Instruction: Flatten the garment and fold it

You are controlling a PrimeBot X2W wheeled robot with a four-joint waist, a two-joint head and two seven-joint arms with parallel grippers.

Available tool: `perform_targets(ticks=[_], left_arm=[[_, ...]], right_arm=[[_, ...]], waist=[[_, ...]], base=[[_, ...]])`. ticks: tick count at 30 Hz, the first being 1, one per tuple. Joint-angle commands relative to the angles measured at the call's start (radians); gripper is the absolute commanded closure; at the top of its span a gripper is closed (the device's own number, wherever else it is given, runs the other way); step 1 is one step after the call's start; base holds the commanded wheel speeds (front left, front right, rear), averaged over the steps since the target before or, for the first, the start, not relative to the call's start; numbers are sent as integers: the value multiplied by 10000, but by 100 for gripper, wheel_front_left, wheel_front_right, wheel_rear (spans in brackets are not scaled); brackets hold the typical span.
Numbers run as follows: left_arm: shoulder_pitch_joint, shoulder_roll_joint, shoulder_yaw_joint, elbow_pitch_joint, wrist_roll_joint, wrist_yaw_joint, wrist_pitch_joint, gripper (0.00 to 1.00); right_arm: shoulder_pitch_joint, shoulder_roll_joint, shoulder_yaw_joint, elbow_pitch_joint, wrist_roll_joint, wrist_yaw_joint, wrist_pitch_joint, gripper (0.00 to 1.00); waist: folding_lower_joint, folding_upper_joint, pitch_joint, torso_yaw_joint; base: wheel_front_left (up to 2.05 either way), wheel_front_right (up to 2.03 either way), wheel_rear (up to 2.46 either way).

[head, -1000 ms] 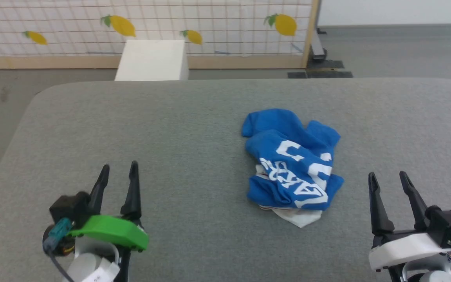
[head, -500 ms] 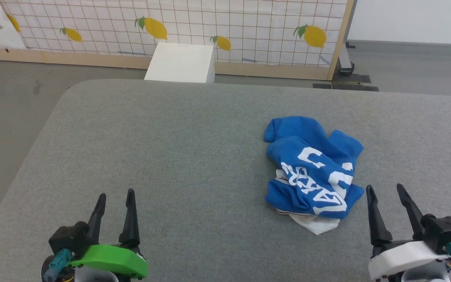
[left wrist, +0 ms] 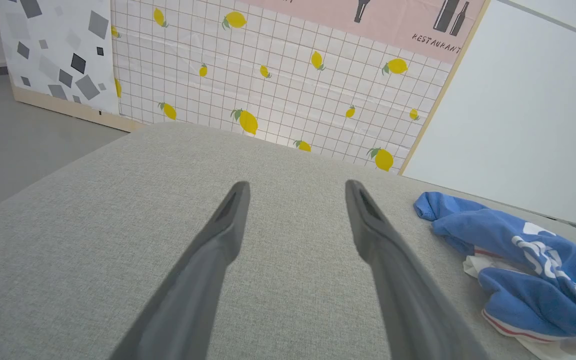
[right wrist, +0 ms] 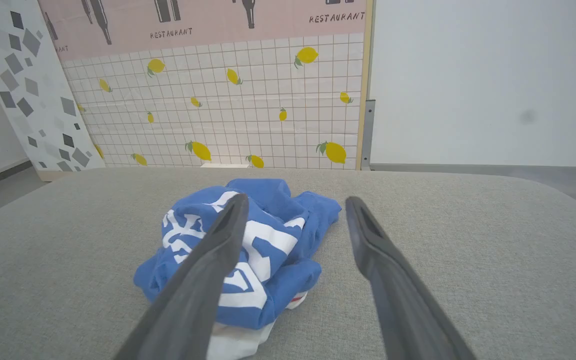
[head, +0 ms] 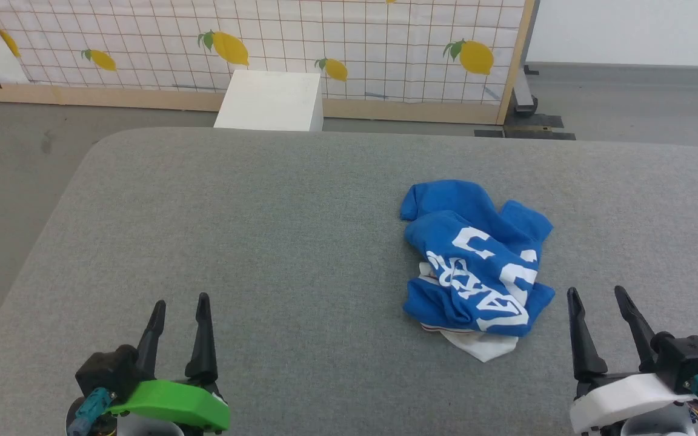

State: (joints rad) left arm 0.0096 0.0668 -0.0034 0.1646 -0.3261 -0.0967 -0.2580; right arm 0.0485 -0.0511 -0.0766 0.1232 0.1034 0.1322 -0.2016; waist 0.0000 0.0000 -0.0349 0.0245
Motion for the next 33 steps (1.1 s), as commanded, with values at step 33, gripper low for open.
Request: perform_targets(ticks=[33], left_arm=[[-5468, -165, -5100, 4218, -2951, 696, 4043, 0]], right_arm=[[-522, 9, 636, -95, 185, -15, -118, 0]], waist=[[0, 0, 1535, -1934]], base=[[0, 0, 0]])
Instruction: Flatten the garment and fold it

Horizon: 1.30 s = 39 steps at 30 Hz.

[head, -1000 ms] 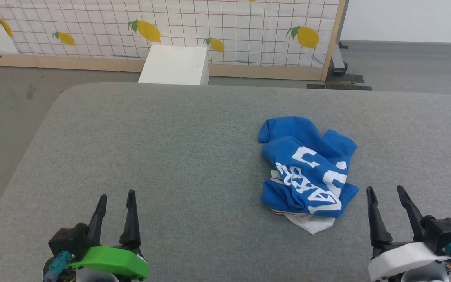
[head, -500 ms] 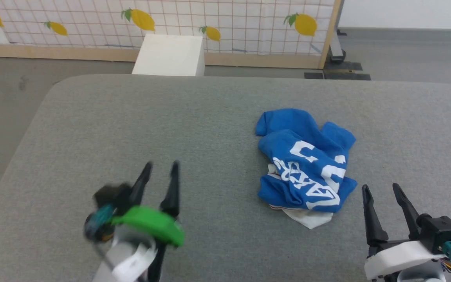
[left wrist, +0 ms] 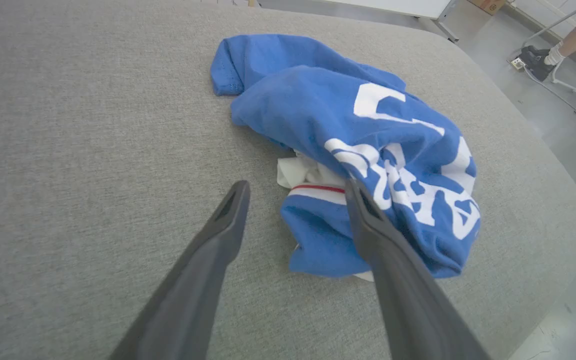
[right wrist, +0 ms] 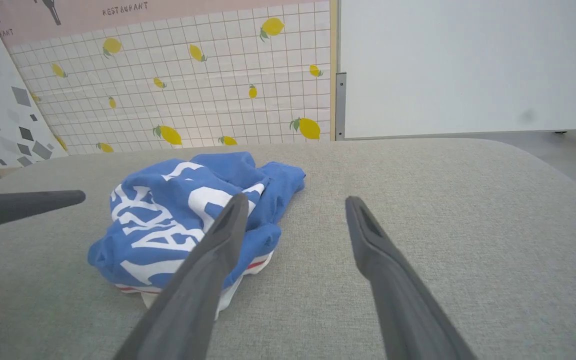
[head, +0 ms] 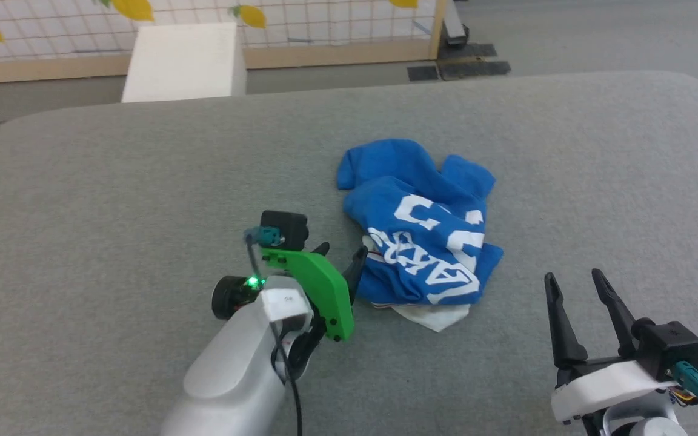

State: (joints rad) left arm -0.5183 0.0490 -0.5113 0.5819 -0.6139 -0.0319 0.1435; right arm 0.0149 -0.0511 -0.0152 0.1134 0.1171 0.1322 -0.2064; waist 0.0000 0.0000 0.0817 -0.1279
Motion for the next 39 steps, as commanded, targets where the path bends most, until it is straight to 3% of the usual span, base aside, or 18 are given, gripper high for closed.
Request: perform_targets(ticks=[1, 8, 13, 15, 16, 17, 23, 29, 35, 39], left_arm=[[-321, 14, -101, 199, -153, 130, 177, 0], [-1195, 15, -834, 1639, -329, 689, 2119, 0], [-1328, 15, -1253, 2140, -634, 270, 3816, 0], [-1379, 18, -1363, 2081, -648, 191, 4053, 81], [-1416, 40, -1359, 2001, -597, 226, 3909, 100], [-1450, 82, -1344, 1903, -512, 294, 3648, 100], [-1322, 332, -234, 806, -82, 1366, -550, 100], [-400, 669, 853, -82, -255, 1908, -3171, 100], [1265, 1316, 1499, -950, -565, 2551, -3342, 100], [2689, 1800, 1306, -1431, -915, 2825, -1837, 100]], right_arm=[[-218, 9, 55, 8, 66, -15, -85, 0], [-400, 9, 201, 67, 205, -15, -208, 0], [-514, 9, 149, 202, 306, -15, -306, 0], [-514, 9, 112, 253, 343, -15, -342, 0], [-513, 9, 92, 279, 364, -15, -356, 0], [-516, 9, 89, 314, 384, -15, -371, 0], [-551, 9, -29, 375, 391, -15, -439, 0], [-386, 9, -130, 404, 347, -15, -453, 0], [-177, 9, -163, 368, 340, -15, -394, 0], [-87, 9, -169, 307, 350, -15, -335, 0]], waist=[[0, 0, 427, -485], [0, 0, 854, -926], [0, 0, 1009, -1086], [0, 0, 1024, -1059], [0, 0, 1020, -1025], [0, 0, 1003, -978], [0, 0, 666, -440], [0, 0, 205, 240], [0, 0, -256, 865], [0, 0, -405, 1153]], base=[[0, 0, 0], [0, 0, 0], [0, 0, 0], [0, 0, 0], [0, 0, 0], [0, 0, 0], [0, 0, 0], [0, 0, 0], [0, 0, 0], [0, 0, 0]])
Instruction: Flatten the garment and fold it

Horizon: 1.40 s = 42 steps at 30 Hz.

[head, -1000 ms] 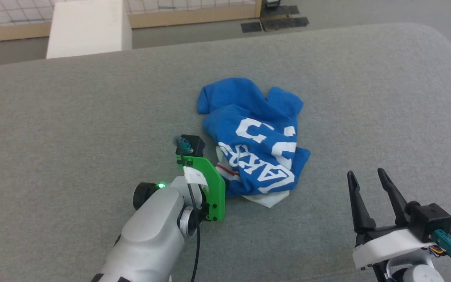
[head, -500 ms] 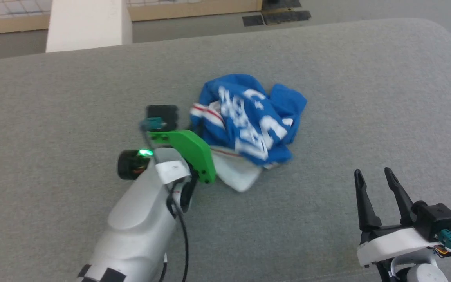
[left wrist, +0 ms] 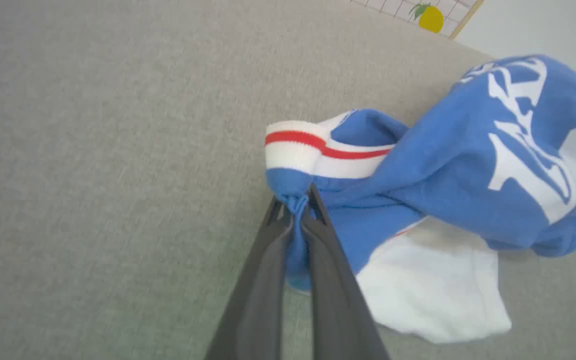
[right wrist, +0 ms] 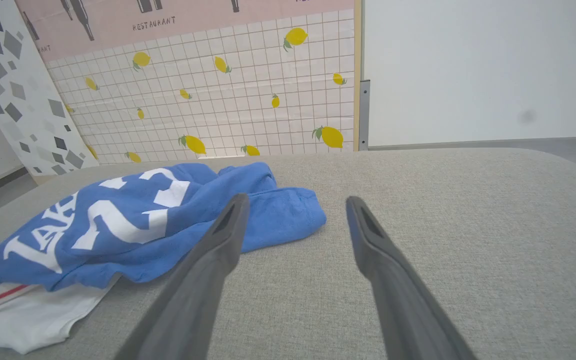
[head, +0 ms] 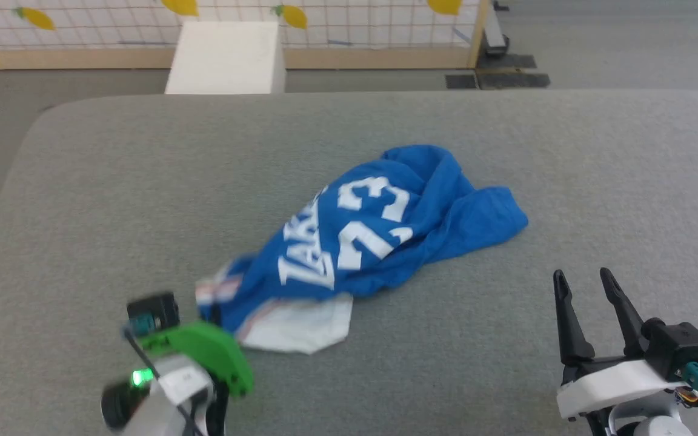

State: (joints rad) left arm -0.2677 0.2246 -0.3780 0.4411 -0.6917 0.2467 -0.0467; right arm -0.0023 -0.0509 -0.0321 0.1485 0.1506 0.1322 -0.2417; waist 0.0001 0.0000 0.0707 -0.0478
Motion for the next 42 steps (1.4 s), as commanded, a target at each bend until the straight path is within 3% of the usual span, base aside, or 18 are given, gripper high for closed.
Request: perform_targets(ticks=[1, 2, 3, 4, 8, 12, 15, 19, 25, 28, 32, 38, 42], left_arm=[[506, 115, -98, -219, -318, 11, 542, 100], [782, 129, -116, -449, -543, -46, 899, 69], [957, 146, -126, -658, -679, -108, 1075, 4], [1124, 142, -64, -950, -807, -167, 1055, 0], [1492, -55, 498, -2046, -913, -487, -587, 0], [1727, -14, 849, -2679, -205, -779, -1987, 0], [1929, -138, 1150, -3166, 604, -941, -2136, 0], [2267, -744, 2047, -4250, 1862, -1298, -2146, 0], [2692, -1490, 2949, -4812, 2914, -2465, -2148, 0], [2745, -1662, 3206, -4819, 3164, -2850, -2149, 0], [2636, -1732, 3361, -4805, 3195, -3052, -2149, 0], [2258, -1741, 3156, -4793, 2721, -2981, -2150, 0], [2022, -1742, 2949, -4829, 2484, -2886, -2150, 0]], right_arm=[[110, 7, -15, -66, 10, -15, 30, 0], [137, 7, -29, -87, 7, -15, 40, 0], [154, 7, -26, -101, -3, -15, 56, 0], [169, 7, -31, -121, -6, -15, 71, 0], [198, 7, 16, -203, -21, -15, 124, 0], [232, 7, 86, -258, -66, -15, 177, 0], [247, 7, 142, -314, -119, -15, 235, 0], [269, 7, 329, -410, -152, -15, 317, 0], [30, 7, 1314, -569, -331, -15, 687, 0], [-385, 7, 2415, -494, -470, -15, 1227, 0], [-1129, 7, 3734, 19, -575, -15, 2486, 0], [-2336, 7, 4856, 1042, -867, -15, 4820, 0], [-2902, 7, 5042, 1563, -1124, -15, 6278, 0]], waist=[[-1, 0, -310, 428], [-1, 0, -321, 508], [-1, 0, -325, 553], [-1, 0, -327, 614], [-1, 0, -352, 745], [-1, 0, -407, 817], [-1, 0, -444, 857], [-1, 0, -458, 973], [-1, 0, -216, 1277], [-1, 0, 61, 1520], [-1, 0, 475, 1873], [-1, 0, 1127, 2468], [-1, 0, 1552, 2834]], base=[[0, 0, 0], [0, 0, 0], [0, 0, 0], [0, 0, 0], [0, 0, 0], [0, 0, 0], [0, 0, 0], [0, 0, 0], [0, 0, 0], [0, 0, 0], [0, 0, 0], [0, 0, 0], [0, 0, 0]])
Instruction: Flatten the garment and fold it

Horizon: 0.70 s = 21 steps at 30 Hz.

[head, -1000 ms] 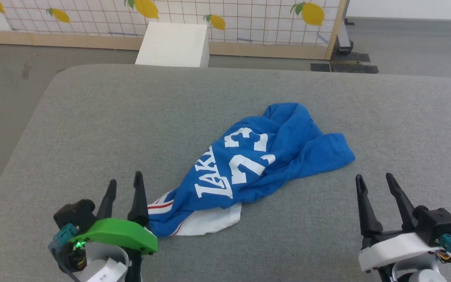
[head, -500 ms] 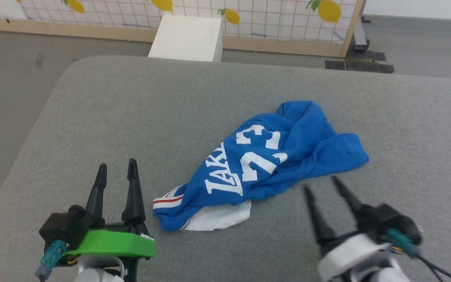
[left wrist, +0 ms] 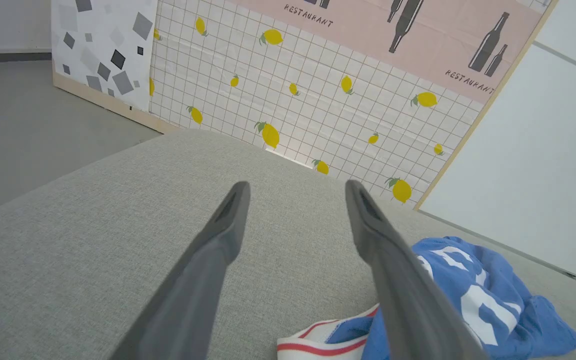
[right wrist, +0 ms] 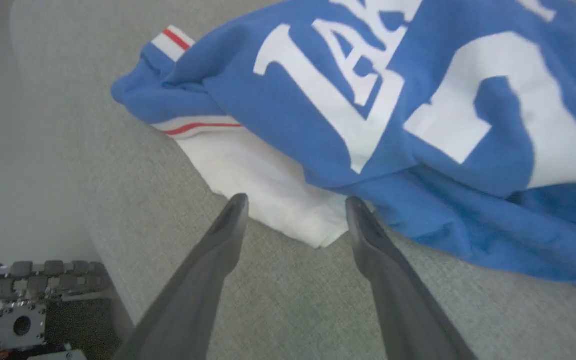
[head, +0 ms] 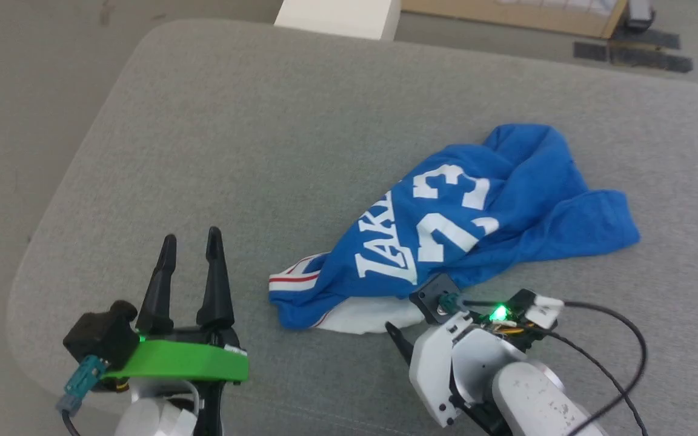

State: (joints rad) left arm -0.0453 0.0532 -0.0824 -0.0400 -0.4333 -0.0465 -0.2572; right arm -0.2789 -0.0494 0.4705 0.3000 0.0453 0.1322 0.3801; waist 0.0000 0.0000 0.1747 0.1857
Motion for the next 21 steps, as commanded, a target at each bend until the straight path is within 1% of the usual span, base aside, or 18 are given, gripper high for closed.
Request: perform_targets(ticks=[1, 7, 8, 9, 11, 13, 16, 19, 21], left_arm=[[-264, -28, -49, -41, -159, 83, -45, 0], [-518, -29, -170, -92, -419, 236, -45, 0], [-530, -29, -176, -99, -437, 256, -45, 0], [-543, -29, -178, -110, -459, 276, -45, 0], [-555, -29, -158, -109, -483, 307, -45, 0], [-540, -29, -133, -80, -481, 317, -45, 0], [-494, -29, -84, -32, -425, 316, -45, 0], [-413, -29, 0, 34, -320, 279, -45, 0], [-333, -29, 76, 67, -232, 256, -45, 0]], right_arm=[[-245, -8, 57, 188, -164, -15, 503, 0], [-588, -104, 119, 572, -513, -15, 2174, 0], [-596, -103, 39, 540, -535, -15, 2257, 9], [-607, -106, 12, 497, -577, -15, 2309, 56], [-590, -122, -50, 450, -615, -15, 2348, 100], [-557, -112, -257, 257, -617, -15, 2022, 100], [-411, -65, -870, -268, -527, -15, 833, 100], [-27, -23, -1847, -1078, -303, -15, -587, 100], [320, -16, -2552, -1741, 42, -15, -1311, 100]], waist=[[0, 0, 622, 583], [0, 0, 978, 823], [0, 0, 999, 828], [0, 0, 1020, 826], [0, 0, 1005, 776], [0, 0, 924, 669], [0, 0, 718, 456], [0, 0, 398, 193], [0, 0, 153, -15]], base=[[0, 0, 0], [0, 0, 0], [0, 0, 0], [0, 0, 0], [0, 0, 0], [0, 0, 0], [0, 0, 0], [0, 0, 0], [0, 0, 0]])
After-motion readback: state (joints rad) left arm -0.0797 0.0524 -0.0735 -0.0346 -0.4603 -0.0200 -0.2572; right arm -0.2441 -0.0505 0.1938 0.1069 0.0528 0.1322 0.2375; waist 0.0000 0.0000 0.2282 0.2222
